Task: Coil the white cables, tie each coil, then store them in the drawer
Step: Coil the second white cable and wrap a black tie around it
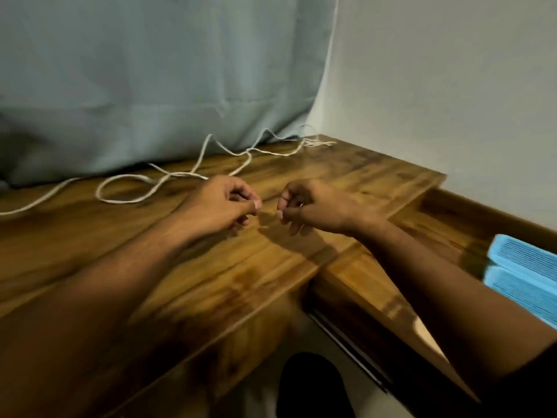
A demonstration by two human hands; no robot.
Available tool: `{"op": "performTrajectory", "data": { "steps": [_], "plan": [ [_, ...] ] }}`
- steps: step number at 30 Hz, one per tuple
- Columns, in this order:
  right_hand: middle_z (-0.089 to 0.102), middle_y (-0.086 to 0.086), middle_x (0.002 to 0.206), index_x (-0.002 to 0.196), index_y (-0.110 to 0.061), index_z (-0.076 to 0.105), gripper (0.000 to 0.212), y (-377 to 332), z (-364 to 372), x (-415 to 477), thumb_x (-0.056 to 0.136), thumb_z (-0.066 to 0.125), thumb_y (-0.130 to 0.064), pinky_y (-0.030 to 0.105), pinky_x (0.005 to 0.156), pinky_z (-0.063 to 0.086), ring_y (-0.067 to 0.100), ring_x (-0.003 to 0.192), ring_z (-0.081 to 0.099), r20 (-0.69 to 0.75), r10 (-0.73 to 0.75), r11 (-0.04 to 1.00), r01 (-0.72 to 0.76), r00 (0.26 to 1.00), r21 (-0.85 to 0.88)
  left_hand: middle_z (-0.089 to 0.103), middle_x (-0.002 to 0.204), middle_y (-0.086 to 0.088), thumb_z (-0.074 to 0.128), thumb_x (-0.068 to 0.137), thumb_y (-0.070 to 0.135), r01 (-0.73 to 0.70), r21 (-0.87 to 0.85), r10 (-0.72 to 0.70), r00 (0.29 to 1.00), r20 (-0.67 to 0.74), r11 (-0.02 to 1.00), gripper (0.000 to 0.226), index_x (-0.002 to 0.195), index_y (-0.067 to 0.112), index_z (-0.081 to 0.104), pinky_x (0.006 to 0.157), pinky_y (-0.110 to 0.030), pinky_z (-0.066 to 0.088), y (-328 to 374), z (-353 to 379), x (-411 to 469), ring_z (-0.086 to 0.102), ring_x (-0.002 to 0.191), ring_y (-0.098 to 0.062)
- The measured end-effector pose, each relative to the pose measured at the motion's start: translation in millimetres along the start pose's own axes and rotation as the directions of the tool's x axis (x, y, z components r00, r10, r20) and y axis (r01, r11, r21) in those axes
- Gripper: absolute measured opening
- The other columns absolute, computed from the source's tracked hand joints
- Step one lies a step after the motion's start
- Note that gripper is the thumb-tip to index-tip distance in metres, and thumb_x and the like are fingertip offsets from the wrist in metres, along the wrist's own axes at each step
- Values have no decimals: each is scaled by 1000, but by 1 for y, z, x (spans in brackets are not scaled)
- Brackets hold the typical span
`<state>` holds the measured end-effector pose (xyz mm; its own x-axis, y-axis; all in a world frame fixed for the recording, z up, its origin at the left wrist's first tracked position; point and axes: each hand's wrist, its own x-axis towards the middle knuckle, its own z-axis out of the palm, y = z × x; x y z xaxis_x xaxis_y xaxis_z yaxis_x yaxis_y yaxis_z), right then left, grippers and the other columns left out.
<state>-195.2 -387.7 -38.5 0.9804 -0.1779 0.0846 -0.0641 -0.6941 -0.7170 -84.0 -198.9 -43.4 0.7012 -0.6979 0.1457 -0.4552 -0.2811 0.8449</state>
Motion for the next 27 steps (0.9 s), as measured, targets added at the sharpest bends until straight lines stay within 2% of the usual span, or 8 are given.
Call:
{"op": "performTrajectory", "data": {
  "steps": [3,7,11,13,18,21,24,27],
  "plan": [
    [72,17,89,105,3,64,17,-33,48,51,96,70,-10,35,62,58,27,73,72,49,-88,994,85,995,66,76,88,-20,71,94,8,43,29,-39,991,-125,999,9,88,15,72,55,-26,50,-36,-59,-16,67,72,-28],
    [66,2,73,96,-2,66,8,-69,115,105,95,72,-7,26,55,52,16,63,66,102,-191,976,178,976,125,75,86,-19,71,95,9,147,-5,-142,946,-291,989,2,93,9,71,50,-19,47,-86,-119,-41,64,64,-18],
    [66,-8,67,85,-18,66,13,-91,172,149,90,76,-10,28,59,49,5,60,61,78,-252,963,242,965,119,74,77,-14,76,89,18,209,32,-167,857,-488,977,7,82,19,74,61,-28,44,-145,-163,-62,59,62,-16],
    [67,-7,72,86,-22,66,14,-95,194,164,87,79,-18,31,66,52,8,64,61,35,-259,959,252,965,126,74,77,-3,77,88,22,251,86,-163,815,-556,964,7,82,22,74,69,-34,53,-165,-173,-66,61,65,-14],
    [71,-2,108,123,-30,59,38,-96,216,181,90,70,-44,40,87,56,23,101,67,-159,-303,937,263,940,-229,71,85,15,74,90,36,276,308,-75,842,-534,910,9,97,31,71,81,-37,58,-173,-179,-55,66,79,-8],
    [57,7,133,134,-22,58,49,-99,218,189,94,63,-50,43,98,50,30,121,55,-148,-425,801,295,893,-520,70,84,16,74,90,35,268,334,-52,843,-536,904,10,98,30,72,81,-37,58,-175,-182,-43,64,77,-6],
    [58,6,136,130,-25,63,46,-97,223,194,97,51,-54,49,105,40,30,128,52,-40,-456,704,333,889,-627,70,86,16,73,90,30,257,336,-43,847,-530,906,10,100,30,71,83,-38,58,-177,-184,-35,64,77,-7],
    [63,3,126,123,-29,67,40,-95,220,194,99,49,-54,50,109,33,27,125,55,23,-485,686,397,874,-610,67,109,11,67,91,14,230,403,12,857,-515,886,30,113,33,67,92,-40,56,-179,-183,-31,64,91,-10]
  ]
}}
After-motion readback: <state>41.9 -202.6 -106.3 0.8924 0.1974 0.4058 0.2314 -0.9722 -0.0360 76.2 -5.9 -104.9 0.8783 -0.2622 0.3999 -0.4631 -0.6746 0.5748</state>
